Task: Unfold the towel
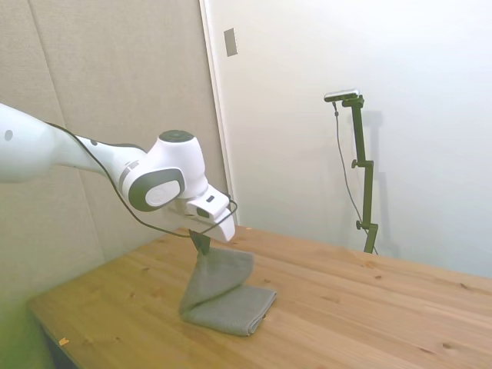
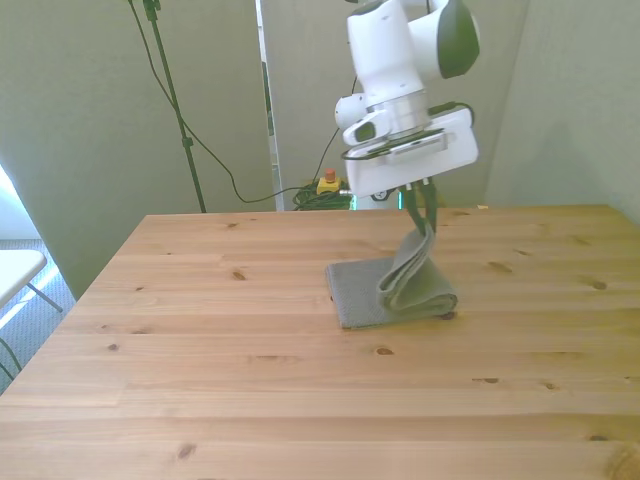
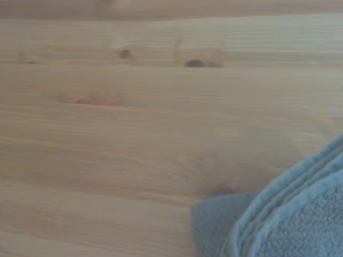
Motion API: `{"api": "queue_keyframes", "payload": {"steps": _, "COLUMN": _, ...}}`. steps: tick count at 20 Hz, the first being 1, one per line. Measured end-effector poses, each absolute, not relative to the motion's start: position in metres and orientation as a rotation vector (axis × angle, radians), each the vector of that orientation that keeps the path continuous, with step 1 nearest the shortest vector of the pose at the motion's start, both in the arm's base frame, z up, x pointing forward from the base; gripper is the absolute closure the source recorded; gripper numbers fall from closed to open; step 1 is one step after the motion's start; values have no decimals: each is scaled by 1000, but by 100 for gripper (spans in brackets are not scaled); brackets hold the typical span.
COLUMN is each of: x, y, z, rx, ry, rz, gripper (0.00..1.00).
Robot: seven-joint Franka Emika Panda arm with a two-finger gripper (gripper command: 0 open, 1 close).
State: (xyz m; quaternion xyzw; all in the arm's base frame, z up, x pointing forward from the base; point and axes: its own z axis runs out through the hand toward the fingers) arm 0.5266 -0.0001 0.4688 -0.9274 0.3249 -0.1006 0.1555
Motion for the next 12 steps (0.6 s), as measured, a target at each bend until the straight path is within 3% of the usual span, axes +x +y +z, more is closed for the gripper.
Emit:
{"api": "queue_keyframes", "payload": {"steps": 5, "x": 528, "y": 69, "z": 467, "rx": -2713, "ry": 803, "rz": -312, "gripper": 100}}
{"api": "queue_keyframes", "payload": {"steps": 6, "x": 529, "y": 80, "z": 464, "rx": -2721, "ry": 775, "rz": -313, "gripper": 0}}
{"api": "queue_keyframes", "payload": {"steps": 12, "x": 547, "y": 131, "z": 436, "rx": -2775, "ry": 556, "rz": -302, "gripper": 0}}
